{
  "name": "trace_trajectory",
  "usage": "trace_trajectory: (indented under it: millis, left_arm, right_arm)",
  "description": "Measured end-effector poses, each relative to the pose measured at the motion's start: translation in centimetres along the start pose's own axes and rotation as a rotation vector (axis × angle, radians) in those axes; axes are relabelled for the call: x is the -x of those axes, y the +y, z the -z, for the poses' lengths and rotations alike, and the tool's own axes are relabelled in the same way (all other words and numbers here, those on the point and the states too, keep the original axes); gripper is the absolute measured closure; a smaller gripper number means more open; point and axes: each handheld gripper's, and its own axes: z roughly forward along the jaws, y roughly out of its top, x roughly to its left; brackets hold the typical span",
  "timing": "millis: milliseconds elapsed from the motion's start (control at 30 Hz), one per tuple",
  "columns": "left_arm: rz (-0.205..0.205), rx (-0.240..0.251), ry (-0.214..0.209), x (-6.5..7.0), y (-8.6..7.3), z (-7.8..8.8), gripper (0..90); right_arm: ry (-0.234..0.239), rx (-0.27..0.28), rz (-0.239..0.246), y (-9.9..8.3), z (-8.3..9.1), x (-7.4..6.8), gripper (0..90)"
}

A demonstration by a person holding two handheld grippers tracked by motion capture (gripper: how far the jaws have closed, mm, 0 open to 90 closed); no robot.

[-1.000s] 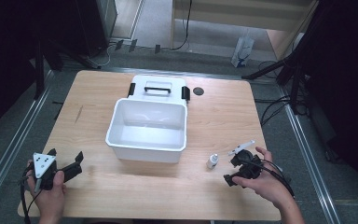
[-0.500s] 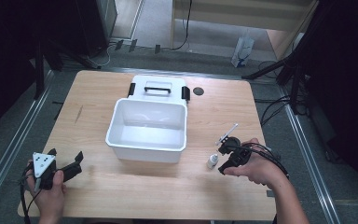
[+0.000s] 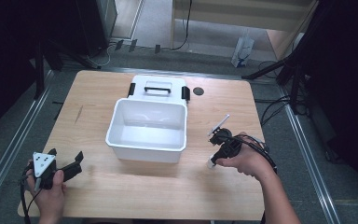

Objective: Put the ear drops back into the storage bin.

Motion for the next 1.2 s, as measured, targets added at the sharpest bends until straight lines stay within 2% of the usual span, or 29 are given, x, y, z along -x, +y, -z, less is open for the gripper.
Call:
trace_trajectory:
  millis: [33,133,400,633,800,833,1067,1200]
  left_arm:
    - [-0.001,0.0,0.0,0.0,0.0,0.0,8.6]
    - [0.001,-0.001,-0.001,0.0,0.0,0.0,8.6]
    - [0.001,-0.002,-0.001,0.0,0.0,0.0,8.6]
    - [0.0,-0.003,0.0,0.0,0.0,0.0,8.6]
    - [0.0,-0.003,0.0,0.0,0.0,0.0,8.6]
    - [0.0,-0.005,0.001,0.0,0.0,0.0,8.6]
    - [0.001,-0.006,-0.001,0.0,0.0,0.0,8.6]
    - [-0.002,-0.005,-0.001,0.0,0.0,-0.1,8.6]
  right_arm:
    - [0.01,-0.014,0.001,0.3,-0.3,-0.2,61.5]
    - [-0.005,-0.033,0.005,0.5,-0.7,-0.4,71.4]
    - [0.018,-0.038,0.019,0.8,-0.3,-0.4,71.9]
    - [0.01,-0.011,0.058,1.5,1.8,-0.3,71.9]
    - [0.004,0.014,0.065,2.1,3.3,-0.4,71.9]
    - [0.005,0.023,0.072,2.5,4.0,-0.4,71.9]
    - [-0.011,0.043,0.081,3.9,6.2,-0.5,71.9]
    - [-0.022,0.058,0.101,5.2,7.9,-1.1,71.9]
